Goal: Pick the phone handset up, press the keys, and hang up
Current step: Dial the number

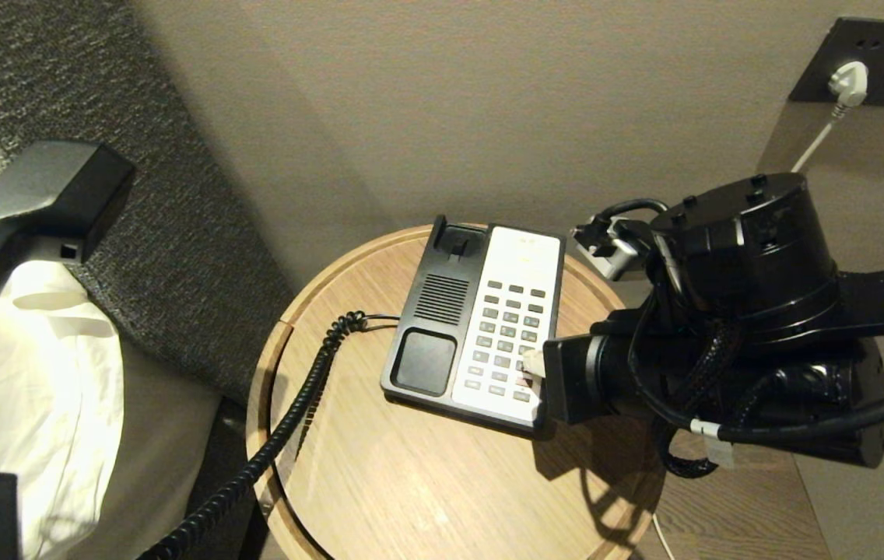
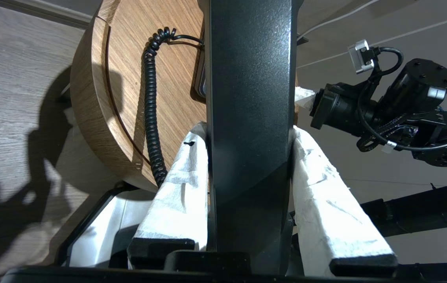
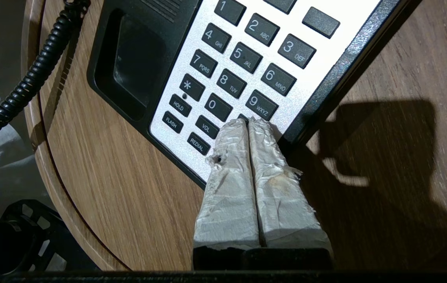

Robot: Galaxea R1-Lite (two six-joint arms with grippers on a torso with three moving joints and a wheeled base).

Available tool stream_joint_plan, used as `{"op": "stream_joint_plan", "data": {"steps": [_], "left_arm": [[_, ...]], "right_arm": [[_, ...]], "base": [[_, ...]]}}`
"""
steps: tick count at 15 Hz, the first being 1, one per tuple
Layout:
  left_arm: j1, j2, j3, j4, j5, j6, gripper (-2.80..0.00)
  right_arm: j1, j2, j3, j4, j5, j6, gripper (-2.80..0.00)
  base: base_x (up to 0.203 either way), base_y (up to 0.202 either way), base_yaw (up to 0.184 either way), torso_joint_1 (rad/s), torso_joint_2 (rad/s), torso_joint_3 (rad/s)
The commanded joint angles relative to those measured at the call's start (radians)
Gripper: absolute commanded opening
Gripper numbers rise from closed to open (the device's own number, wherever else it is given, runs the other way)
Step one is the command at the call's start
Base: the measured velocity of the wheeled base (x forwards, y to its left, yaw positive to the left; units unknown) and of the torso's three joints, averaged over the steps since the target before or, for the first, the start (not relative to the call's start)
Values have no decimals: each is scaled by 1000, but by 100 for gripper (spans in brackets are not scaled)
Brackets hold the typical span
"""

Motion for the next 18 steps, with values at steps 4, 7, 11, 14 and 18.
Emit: {"op": "stream_joint_plan", "data": {"steps": [4, 7, 11, 14, 18], "left_arm": [[0, 1, -1, 3, 2, -4, -280], [0, 2, -5, 3, 2, -4, -280], [0, 1, -5, 3, 3, -4, -280], [0, -2, -4, 3, 3, -4, -280], [0, -6, -1, 3, 2, -4, -280]], "right_arm": [[0, 8, 4, -1, -1, 0, -280], [-1, 14, 4, 0, -1, 0, -280], [-1, 25, 5, -1, -3, 0, -280], [-1, 31, 11, -6, -3, -3, -280], [-1, 30, 11, -7, -3, -5, -280]], "base": [[0, 0, 0, 0, 0, 0], [0, 0, 0, 0, 0, 0], [0, 0, 0, 0, 0, 0], [0, 0, 0, 0, 0, 0], [0, 0, 0, 0, 0, 0]]}}
